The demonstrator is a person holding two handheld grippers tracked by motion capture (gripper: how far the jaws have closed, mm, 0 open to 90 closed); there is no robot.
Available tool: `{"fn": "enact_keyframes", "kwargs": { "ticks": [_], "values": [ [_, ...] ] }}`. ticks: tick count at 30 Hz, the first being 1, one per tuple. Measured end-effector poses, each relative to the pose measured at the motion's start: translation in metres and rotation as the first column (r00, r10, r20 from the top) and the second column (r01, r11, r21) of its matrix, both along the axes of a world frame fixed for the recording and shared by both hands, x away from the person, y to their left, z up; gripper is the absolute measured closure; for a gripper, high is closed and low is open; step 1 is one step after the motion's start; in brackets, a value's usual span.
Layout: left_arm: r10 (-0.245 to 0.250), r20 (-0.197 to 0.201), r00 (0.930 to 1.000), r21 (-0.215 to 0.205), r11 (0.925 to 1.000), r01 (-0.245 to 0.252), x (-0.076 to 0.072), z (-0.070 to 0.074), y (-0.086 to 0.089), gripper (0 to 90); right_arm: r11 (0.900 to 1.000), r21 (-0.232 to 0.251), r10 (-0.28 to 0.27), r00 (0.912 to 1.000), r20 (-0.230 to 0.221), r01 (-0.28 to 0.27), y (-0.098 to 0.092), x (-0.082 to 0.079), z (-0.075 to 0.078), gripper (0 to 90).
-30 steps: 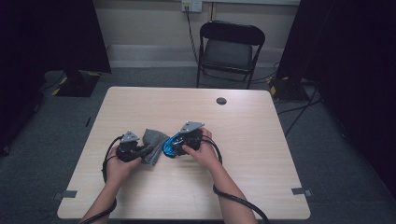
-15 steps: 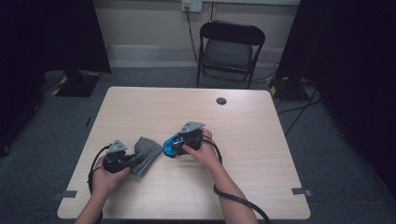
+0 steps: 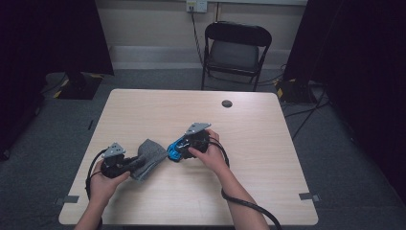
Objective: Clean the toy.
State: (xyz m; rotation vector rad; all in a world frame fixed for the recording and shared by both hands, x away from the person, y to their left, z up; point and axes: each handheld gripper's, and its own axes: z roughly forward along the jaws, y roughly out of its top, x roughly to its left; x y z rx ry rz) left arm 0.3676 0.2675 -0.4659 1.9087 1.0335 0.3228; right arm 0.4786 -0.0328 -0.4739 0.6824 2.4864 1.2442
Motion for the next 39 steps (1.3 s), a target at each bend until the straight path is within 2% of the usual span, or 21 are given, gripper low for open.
{"fn": "enact_keyframes", "kwargs": {
  "ticks": [6, 8, 13, 19, 22, 24, 27, 31, 39],
  "values": [
    [-0.037, 0.019, 0.9991, -0.002, 0.9993, 0.037, -0.002, 0.007, -0.013, 74.5, 1.0, 0.029, -0.01, 1.0, 0.002, 0.01, -0.022, -0.006, 0.017, 15.2],
    [-0.053, 0.031, 0.9981, 0.01, 0.9985, 0.053, -0.002, 0.01, -0.02, 74.4, 1.0, 0.023, -0.01, 0.9997, -0.024, 0.01, -0.03, -0.01, 0.024, 15.2],
    [-0.112, 0.04, 0.9929, 0.021, 0.9936, 0.111, -0.003, 0.015, -0.044, 74.5, 1.0, 0.024, 0.012, 0.9999, -0.003, -0.012, -0.052, -0.018, 0.035, 15.0],
    [-0.168, 0.035, 0.9852, 0.011, 0.9858, 0.167, 0.001, 0.016, -0.076, 74.6, 0.999, 0.034, -0.017, 0.9998, 0.007, 0.017, -0.082, -0.028, 0.04, 15.2],
    [-0.185, 0.032, 0.9822, 0.014, 0.9827, 0.185, 0.004, 0.014, -0.091, 74.5, 0.998, 0.055, -0.028, 0.9996, 0.006, 0.028, -0.096, -0.031, 0.042, 15.4],
    [-0.204, 0.03, 0.9785, 0.01, 0.979, 0.204, 0.008, 0.013, -0.105, 74.4, 0.997, 0.073, -0.035, 0.9994, 0.006, 0.035, -0.103, -0.033, 0.042, 15.5],
    [-0.232, 0.022, 0.9726, 0.016, 0.9728, 0.231, 0.012, 0.009, -0.122, 74.4, 0.996, 0.075, -0.039, 0.9991, 0.013, 0.038, -0.112, -0.037, 0.041, 15.6],
    [-0.276, -0.002, 0.9611, 0.032, 0.9606, 0.276, 0.02, 0.0, -0.15, 74.2, 0.996, 0.082, -0.044, 0.9989, 0.019, 0.042, -0.123, -0.043, 0.04, 16.1],
    [-0.333, -0.039, 0.9422, 0.053, 0.9409, 0.335, 0.032, -0.013, -0.198, 74.0, 0.991, 0.103, -0.083, 0.9964, 0.02, 0.08, -0.153, -0.049, 0.04, 17.8]
  ]
}}
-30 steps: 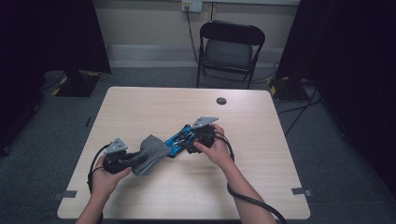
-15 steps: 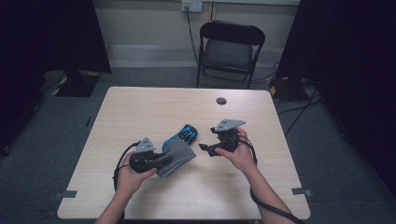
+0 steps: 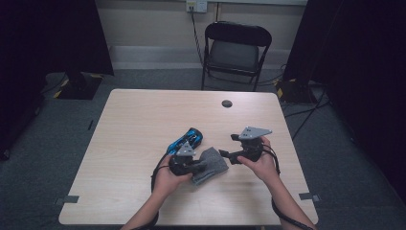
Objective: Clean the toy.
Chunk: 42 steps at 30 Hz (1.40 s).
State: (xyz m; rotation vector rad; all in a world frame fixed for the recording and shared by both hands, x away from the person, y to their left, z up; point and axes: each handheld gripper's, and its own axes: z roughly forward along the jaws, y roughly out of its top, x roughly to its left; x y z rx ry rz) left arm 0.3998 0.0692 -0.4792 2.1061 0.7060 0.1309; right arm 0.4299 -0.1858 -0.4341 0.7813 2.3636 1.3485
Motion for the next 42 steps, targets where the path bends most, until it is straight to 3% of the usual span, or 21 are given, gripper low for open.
{"fn": "enact_keyframes", "kwargs": {
  "ticks": [7, 12, 15, 18, 28, 32, 36, 39, 42],
  "values": [
    [-0.056, 0.005, 0.9984, 0.011, 0.9984, 0.056, 0.01, -0.005, -0.035, 70.7, 1.0, 0.001, -0.005, 1.0, -0.005, 0.005, -0.016, -0.005, -0.006, 19.9],
    [-0.065, 0.002, 0.9979, -0.002, 0.9979, 0.065, 0.011, -0.007, -0.041, 63.4, 1.0, -0.001, 0.0, 0.9999, -0.015, 0.0, -0.023, -0.01, -0.011, 21.1],
    [-0.048, 0.007, 0.9988, -0.026, 0.9985, 0.048, 0.011, -0.006, -0.036, 52.3, 1.0, 0.005, 0.013, 0.9996, -0.023, -0.013, -0.024, -0.013, -0.015, 22.8],
    [-0.035, 0.009, 0.9994, -0.027, 0.999, 0.035, 0.009, -0.003, -0.029, 47.4, 1.0, -0.008, 0.029, 0.9991, -0.031, -0.029, -0.022, -0.016, -0.018, 24.1],
    [0.011, 0.061, 0.9981, 0.033, 0.9994, -0.013, 0.008, 0.012, 0.003, 33.4, 0.997, -0.065, 0.045, 0.9954, -0.084, -0.051, -0.011, -0.022, -0.045, 25.9],
    [0.064, 0.058, 0.9963, 0.003, 0.9979, -0.064, 0.016, 0.019, 0.024, 29.5, 0.996, -0.071, 0.052, 0.9931, -0.105, -0.059, -0.009, -0.022, -0.054, 28.0],
    [0.099, 0.075, 0.9923, 0.022, 0.9947, -0.101, 0.029, 0.023, 0.035, 27.2, 0.995, -0.069, 0.06, 0.9914, -0.116, -0.069, -0.006, -0.023, -0.059, 30.3],
    [0.131, 0.074, 0.9886, -0.017, 0.9913, -0.13, 0.04, 0.025, 0.046, 26.0, 0.995, -0.078, 0.053, 0.9907, -0.126, -0.063, -0.006, -0.023, -0.062, 31.1],
    [0.164, 0.064, 0.9845, 0.014, 0.9862, -0.165, 0.052, 0.023, 0.054, 25.4, 0.995, -0.078, 0.055, 0.9906, -0.125, -0.065, -0.007, -0.022, -0.063, 32.7]
  ]
}}
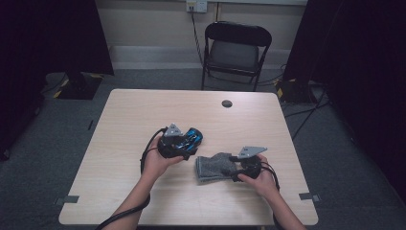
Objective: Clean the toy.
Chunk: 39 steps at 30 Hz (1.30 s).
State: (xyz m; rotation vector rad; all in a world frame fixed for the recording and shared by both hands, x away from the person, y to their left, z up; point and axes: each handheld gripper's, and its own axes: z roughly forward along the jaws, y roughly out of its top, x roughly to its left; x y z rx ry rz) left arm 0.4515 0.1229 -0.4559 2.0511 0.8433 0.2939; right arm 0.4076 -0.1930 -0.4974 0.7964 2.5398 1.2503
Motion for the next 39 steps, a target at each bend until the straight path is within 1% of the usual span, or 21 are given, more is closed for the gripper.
{"fn": "enact_keyframes", "kwargs": {
  "ticks": [2, 5, 6, 7, 9, 12, 13, 15, 16, 19, 20, 21, 24, 26, 27, 30, 31, 33, 35, 36, 39],
  "values": [
    [0.012, -0.007, 0.9999, 0.018, 0.9998, -0.012, 0.009, -0.003, 0.002, 24.7, 1.0, 0.006, -0.005, 1.0, -0.006, 0.005, -0.001, 0.0, -0.001, 33.2],
    [0.024, -0.012, 0.9996, 0.011, 0.9997, -0.024, 0.019, -0.007, 0.001, 23.5, 1.0, -0.004, -0.013, 0.9999, -0.004, 0.013, -0.001, -0.001, -0.001, 34.1],
    [0.03, -0.01, 0.9995, 0.015, 0.9994, -0.03, 0.022, -0.009, 0.001, 22.9, 1.0, -0.007, -0.013, 0.9999, -0.001, 0.013, 0.0, -0.001, -0.001, 34.1],
    [0.028, 0.003, 0.9996, 0.029, 0.9992, -0.028, 0.025, -0.011, -0.001, 22.8, 1.0, -0.009, -0.012, 0.9999, 0.001, 0.012, 0.0, -0.001, -0.002, 34.2],
    [0.022, -0.004, 0.9998, 0.044, 0.9988, -0.022, 0.03, -0.014, -0.004, 23.0, 1.0, -0.009, -0.014, 0.9999, -0.002, 0.014, 0.0, -0.001, -0.002, 34.2],
    [0.02, -0.014, 0.9997, 0.05, 0.9986, -0.019, 0.036, -0.019, -0.01, 22.9, 1.0, -0.008, -0.014, 0.9999, -0.005, 0.014, 0.0, -0.001, -0.002, 34.2],
    [0.019, -0.014, 0.9997, 0.055, 0.9983, -0.018, 0.038, -0.021, -0.012, 22.6, 1.0, -0.008, -0.015, 0.9999, -0.006, 0.015, 0.0, -0.001, -0.002, 34.2],
    [0.023, 0.004, 0.9997, 0.076, 0.9968, -0.023, 0.042, -0.022, -0.014, 21.6, 1.0, -0.007, -0.016, 0.9998, -0.007, 0.016, 0.0, -0.001, -0.002, 34.2],
    [0.024, -0.002, 0.9997, 0.074, 0.997, -0.024, 0.043, -0.023, -0.015, 21.2, 1.0, -0.007, -0.017, 0.9998, -0.008, 0.017, 0.0, -0.001, -0.002, 34.2],
    [0.02, -0.002, 0.9998, 0.106, 0.9942, -0.02, 0.048, -0.027, -0.017, 20.9, 1.0, -0.005, -0.017, 0.9998, -0.012, 0.017, 0.0, 0.0, -0.002, 34.2],
    [0.016, -0.014, 0.9998, 0.101, 0.9948, -0.014, 0.049, -0.028, -0.018, 21.0, 1.0, -0.005, -0.017, 0.9998, -0.013, 0.017, -0.001, 0.0, -0.002, 34.2],
    [0.009, -0.01, 0.9999, 0.117, 0.9931, -0.008, 0.051, -0.029, -0.018, 21.0, 1.0, -0.004, -0.017, 0.9998, -0.013, 0.017, -0.001, 0.0, -0.002, 34.2],
    [0.006, -0.029, 0.9996, 0.104, 0.9946, -0.003, 0.056, -0.031, -0.019, 21.2, 1.0, -0.003, -0.018, 0.9997, -0.017, 0.018, -0.001, 0.0, -0.002, 34.2],
    [0.003, -0.032, 0.9995, 0.095, 0.9954, 0.0, 0.058, -0.032, -0.021, 20.3, 1.0, -0.002, -0.019, 0.9997, -0.018, 0.019, -0.001, 0.001, -0.002, 34.2],
    [-0.008, -0.033, 0.9994, 0.102, 0.9947, 0.011, 0.059, -0.033, -0.023, 21.2, 1.0, -0.002, -0.018, 0.9997, -0.018, 0.018, -0.001, 0.001, -0.002, 34.1],
    [-0.016, -0.027, 0.9995, 0.1, 0.9948, 0.019, 0.06, -0.035, -0.027, 20.4, 1.0, -0.003, -0.019, 0.9997, -0.018, 0.019, -0.001, 0.0, -0.002, 34.2],
    [-0.018, -0.03, 0.9994, 0.116, 0.993, 0.021, 0.06, -0.035, -0.027, 20.1, 1.0, -0.002, -0.019, 0.9997, -0.019, 0.018, -0.001, 0.001, -0.002, 34.3],
    [-0.007, -0.022, 0.9997, 0.116, 0.9932, 0.01, 0.06, -0.037, -0.029, 20.6, 1.0, 0.001, -0.019, 0.9996, -0.022, 0.019, -0.001, 0.001, -0.002, 34.6],
    [-0.014, -0.026, 0.9996, 0.137, 0.9905, 0.018, 0.06, -0.039, -0.03, 21.3, 1.0, 0.002, -0.019, 0.9995, -0.024, 0.019, -0.001, 0.001, -0.002, 34.7],
    [-0.01, -0.027, 0.9996, 0.131, 0.9913, 0.013, 0.061, -0.039, -0.031, 21.3, 1.0, 0.001, -0.019, 0.9996, -0.023, 0.019, -0.001, 0.001, -0.002, 34.7],
    [-0.005, -0.04, 0.9992, 0.136, 0.9907, 0.011, 0.063, -0.04, -0.031, 21.1, 1.0, 0.0, -0.019, 0.9996, -0.021, 0.019, -0.001, 0.001, -0.002, 34.7]
  ]
}}
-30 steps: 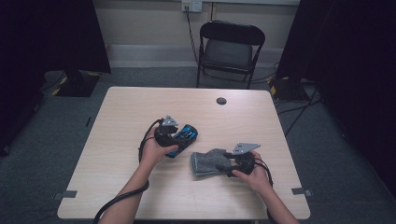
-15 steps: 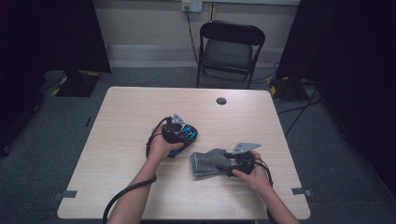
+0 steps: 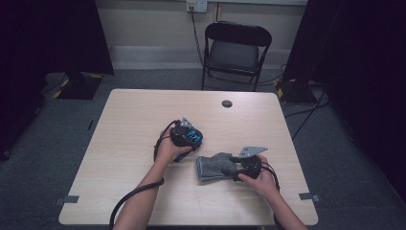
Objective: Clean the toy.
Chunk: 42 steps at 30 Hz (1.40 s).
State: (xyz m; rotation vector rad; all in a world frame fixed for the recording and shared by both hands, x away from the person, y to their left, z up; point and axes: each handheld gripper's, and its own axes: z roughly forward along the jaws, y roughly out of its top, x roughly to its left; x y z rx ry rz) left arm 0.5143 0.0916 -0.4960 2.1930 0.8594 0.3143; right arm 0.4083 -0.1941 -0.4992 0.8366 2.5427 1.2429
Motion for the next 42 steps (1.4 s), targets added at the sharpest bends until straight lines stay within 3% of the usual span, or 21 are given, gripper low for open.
{"fn": "enact_keyframes", "kwargs": {
  "ticks": [2, 7, 12, 23, 33, 39, 42],
  "values": [
    [0.006, -0.006, 1.0, -0.014, 0.9999, -0.006, 0.001, 0.0, -0.001, 21.3, 1.0, 0.001, 0.0, 1.0, -0.001, 0.0, 0.0, 0.0, 0.0, 34.7],
    [-0.005, 0.001, 1.0, 0.023, 0.9997, 0.005, 0.002, 0.001, -0.003, 21.3, 1.0, 0.0, 0.0, 1.0, 0.0, 0.0, 0.0, 0.0, 0.0, 34.7],
    [0.01, -0.001, 1.0, 0.014, 0.9999, -0.01, 0.001, 0.001, -0.004, 25.0, 1.0, 0.0, -0.001, 1.0, 0.001, 0.001, 0.0, 0.0, 0.0, 34.7],
    [0.025, -0.02, 0.9995, 0.071, 0.9972, -0.023, -0.001, 0.007, -0.006, 25.5, 1.0, 0.0, -0.002, 1.0, 0.0, 0.002, 0.0, 0.0, 0.0, 34.9],
    [0.026, -0.004, 0.9996, 0.035, 0.999, -0.026, -0.008, 0.013, 0.001, 25.6, 1.0, 0.003, -0.007, 1.0, -0.003, 0.007, 0.0, 0.0, 0.0, 37.1],
    [0.026, 0.012, 0.9996, -0.008, 0.9996, -0.025, -0.015, 0.021, 0.008, 25.6, 0.999, 0.005, -0.044, 0.999, 0.003, 0.044, -0.002, 0.001, 0.0, 48.1],
    [0.025, 0.018, 0.9995, -0.016, 0.9996, -0.025, -0.018, 0.024, 0.013, 25.6, 0.999, 0.002, -0.053, 0.9985, 0.013, 0.053, -0.002, 0.0, 0.0, 58.6]
  ]
}}
